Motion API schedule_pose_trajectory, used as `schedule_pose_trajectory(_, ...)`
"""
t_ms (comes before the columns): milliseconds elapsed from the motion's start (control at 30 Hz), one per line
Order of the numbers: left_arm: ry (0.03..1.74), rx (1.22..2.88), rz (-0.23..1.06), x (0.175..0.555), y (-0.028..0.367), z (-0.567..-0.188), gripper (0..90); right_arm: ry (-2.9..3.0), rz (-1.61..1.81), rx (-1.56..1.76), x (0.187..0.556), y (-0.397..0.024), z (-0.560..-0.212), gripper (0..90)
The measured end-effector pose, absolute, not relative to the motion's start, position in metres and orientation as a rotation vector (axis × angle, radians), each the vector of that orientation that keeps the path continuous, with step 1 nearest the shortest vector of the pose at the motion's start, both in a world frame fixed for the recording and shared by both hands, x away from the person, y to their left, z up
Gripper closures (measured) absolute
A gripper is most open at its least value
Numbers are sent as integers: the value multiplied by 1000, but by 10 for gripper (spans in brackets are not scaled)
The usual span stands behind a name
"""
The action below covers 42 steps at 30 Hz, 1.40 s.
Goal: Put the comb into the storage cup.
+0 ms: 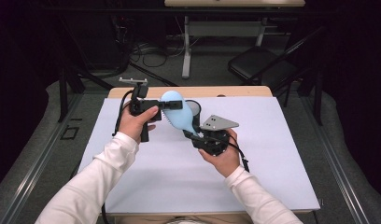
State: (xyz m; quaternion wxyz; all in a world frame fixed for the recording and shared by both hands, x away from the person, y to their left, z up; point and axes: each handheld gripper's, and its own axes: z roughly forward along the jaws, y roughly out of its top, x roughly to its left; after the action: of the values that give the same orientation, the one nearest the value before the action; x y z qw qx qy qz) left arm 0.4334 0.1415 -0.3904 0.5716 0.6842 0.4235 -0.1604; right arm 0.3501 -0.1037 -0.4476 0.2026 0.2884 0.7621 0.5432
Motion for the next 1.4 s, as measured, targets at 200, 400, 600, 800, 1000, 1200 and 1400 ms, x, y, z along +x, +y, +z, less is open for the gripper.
schedule_pose_trajectory(200,1001,1602,-391,433,141,-391,480,2127,1523,813,350,-104,-449,694)
schedule_pose_trajectory(400,1021,1592,-410,434,140,-391,483,2128,1525,821,350,-104,-450,694)
schedule_pose_trajectory(600,1032,1589,-414,435,140,-392,486,2136,1532,838,350,-104,-450,693)
schedule_pose_trajectory(800,1032,1591,-415,435,141,-393,489,2136,1538,846,350,-103,-451,692)
schedule_pose_trajectory(1000,1037,1594,-417,435,140,-393,492,2137,1540,855,351,-103,-451,691)
schedule_pose_trajectory(1200,1042,1597,-418,436,139,-393,492,2134,1545,864,351,-104,-451,685)
schedule_pose_trajectory(1400,1053,1593,-424,436,137,-394,493,2139,1552,877,352,-105,-452,680)
